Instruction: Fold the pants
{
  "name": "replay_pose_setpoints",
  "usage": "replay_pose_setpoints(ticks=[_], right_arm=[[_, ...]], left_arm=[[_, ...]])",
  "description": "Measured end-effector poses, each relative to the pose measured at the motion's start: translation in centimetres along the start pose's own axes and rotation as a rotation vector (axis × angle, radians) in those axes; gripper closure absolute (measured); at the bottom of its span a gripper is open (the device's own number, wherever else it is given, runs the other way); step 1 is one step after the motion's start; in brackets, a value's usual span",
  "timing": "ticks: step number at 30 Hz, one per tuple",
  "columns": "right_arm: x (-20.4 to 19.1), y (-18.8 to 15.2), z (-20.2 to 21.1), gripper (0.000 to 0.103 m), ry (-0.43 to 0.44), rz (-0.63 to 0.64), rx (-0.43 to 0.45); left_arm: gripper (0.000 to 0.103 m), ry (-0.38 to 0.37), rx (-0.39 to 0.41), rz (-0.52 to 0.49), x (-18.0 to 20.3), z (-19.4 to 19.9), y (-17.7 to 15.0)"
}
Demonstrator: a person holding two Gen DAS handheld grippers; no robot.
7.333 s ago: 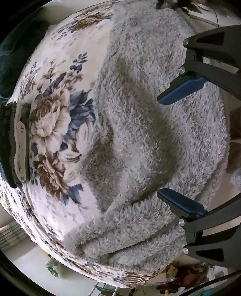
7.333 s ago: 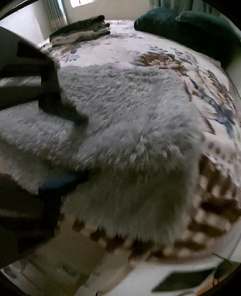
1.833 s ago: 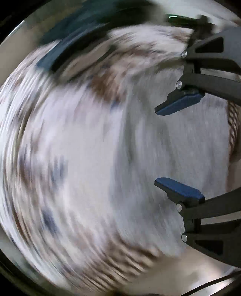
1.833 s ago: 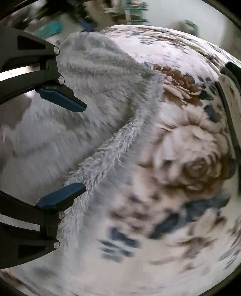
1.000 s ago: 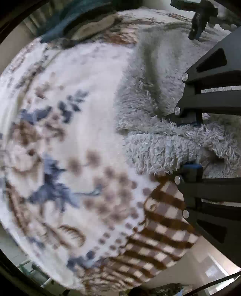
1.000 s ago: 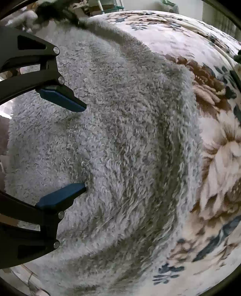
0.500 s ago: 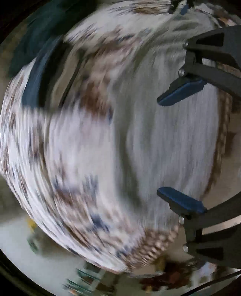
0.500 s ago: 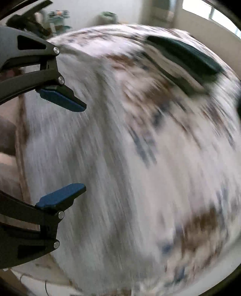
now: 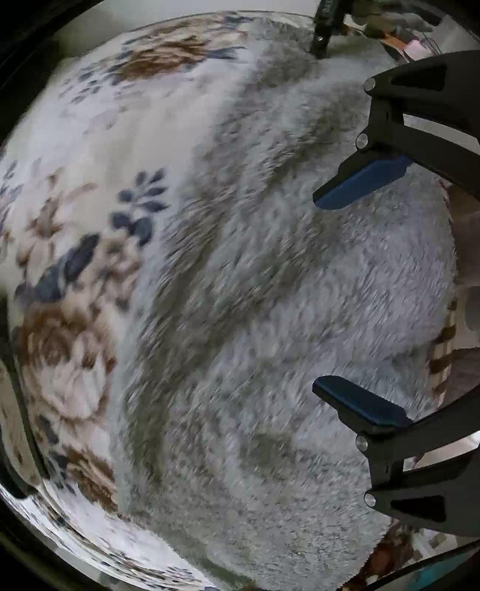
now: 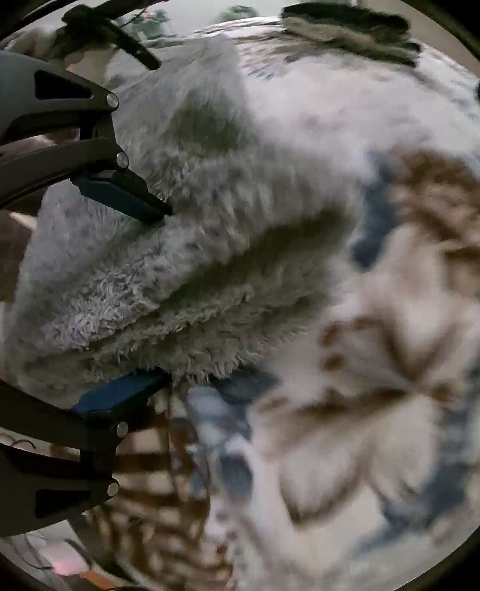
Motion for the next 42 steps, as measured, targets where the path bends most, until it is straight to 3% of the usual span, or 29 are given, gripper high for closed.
replay_pose_setpoints(ticks=[1, 2, 3, 4, 5, 8, 11, 13, 15, 16, 17, 18, 20, 22, 24, 27, 28, 30, 31, 34, 37, 39, 42], right_arm=[[-0.2, 0.1, -0.3, 0.033, 0.025, 0.003, 0.008], [-0.3, 0.3, 0.0, 0.057, 0.032, 0.012, 0.030], [-0.3, 0.3, 0.6, 0.070, 0.030, 0.023, 0.050], [-0.6, 0.2, 1.2, 0.082, 0.052, 0.031, 0.062], [-1.2, 0.2, 2.6, 0.083, 0.069, 0.041, 0.097], [-2.5, 0.5, 7.6, 0.084, 0.061, 0.077, 0.222], [-1.4, 2.1, 11.6, 0.084, 0.061, 0.032, 0.306], [-0.6, 3.4, 11.5, 0.084, 0.057, 0.024, 0.289], [0.3, 4.5, 9.1, 0.075, 0.049, 0.009, 0.200], [0.6, 4.9, 7.8, 0.066, 0.038, 0.009, 0.163], [1.2, 5.2, 7.0, 0.066, 0.007, 0.011, 0.135], [1.3, 5.3, 7.1, 0.065, -0.003, 0.001, 0.145], [2.0, 4.7, 8.3, 0.045, 0.007, -0.043, 0.193], [3.2, 3.3, 10.0, 0.038, -0.007, -0.094, 0.261], [4.8, 1.4, 10.9, 0.038, -0.032, -0.150, 0.298], [5.0, -0.9, 9.4, 0.038, 0.061, -0.198, 0.267], [4.3, -1.3, 8.4, 0.039, 0.069, -0.201, 0.251], [3.9, -1.8, 6.5, 0.075, 0.021, -0.185, 0.239], [3.8, -2.0, 6.2, 0.088, -0.016, -0.173, 0.248], [3.0, -3.0, 8.1, 0.090, -0.088, -0.164, 0.340], [4.1, -4.6, 11.2, 0.091, -0.050, -0.250, 0.403], [5.8, -5.2, 10.4, 0.091, -0.036, -0.305, 0.343], [6.7, -4.8, 5.8, 0.084, 0.001, -0.346, 0.155]], left_arm=[[0.011, 0.005, -0.004, 0.000, 0.1, -0.1, -0.1], [0.011, 0.011, -0.008, 0.004, 0.2, 0.0, -0.3], [0.011, 0.014, -0.008, 0.007, 0.1, 0.3, -0.4], [0.011, 0.016, -0.004, 0.007, 0.2, 0.5, -0.5], [0.011, 0.019, 0.003, 0.007, 0.2, 0.9, -0.6], [0.011, 0.025, 0.046, 0.004, 0.1, 2.4, -0.5], [0.011, 0.043, 0.080, -0.004, 0.1, 3.4, -0.3], [0.011, 0.051, 0.077, -0.002, -0.3, 3.5, 0.0], [0.011, 0.052, 0.063, 0.008, -0.5, 2.9, 0.0], [0.011, 0.052, 0.057, 0.010, -0.3, 2.5, -0.1], [0.011, 0.050, 0.051, 0.010, -0.1, 2.0, -0.2], [0.011, 0.048, 0.044, 0.009, -0.2, 1.8, 0.0], [0.011, 0.043, 0.051, 0.004, -0.3, 2.0, -0.1], [0.011, 0.046, 0.057, -0.011, -0.4, 2.3, -0.5], [0.011, 0.042, 0.051, -0.017, -0.3, 2.4, -1.6], [0.011, 0.032, 0.030, -0.020, -0.4, 1.8, -2.6], [0.011, 0.031, 0.027, -0.022, -0.3, 1.6, -3.0], [0.011, 0.037, 0.024, -0.033, -0.2, 1.2, -3.5], [0.011, 0.037, 0.021, -0.038, -0.3, 1.1, -3.7], [0.011, 0.033, 0.024, -0.047, -0.2, 1.1, -4.1], [0.011, 0.023, 0.029, -0.045, -0.3, 1.2, -4.7], [0.011, 0.015, 0.028, -0.042, -1.0, 1.4, -4.7], [0.011, 0.011, 0.034, -0.030, -2.2, 2.0, -3.3]])
Point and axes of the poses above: each gripper's, at about its wrist camera, not at the fingertips, and z roughly against the way its jaws point, x to its right, y to its top, the point moved 8 cm from there along -z, roughly the way its jaws point, and after that the axes turned 5 degrees about -x, right-handed, at the moved point
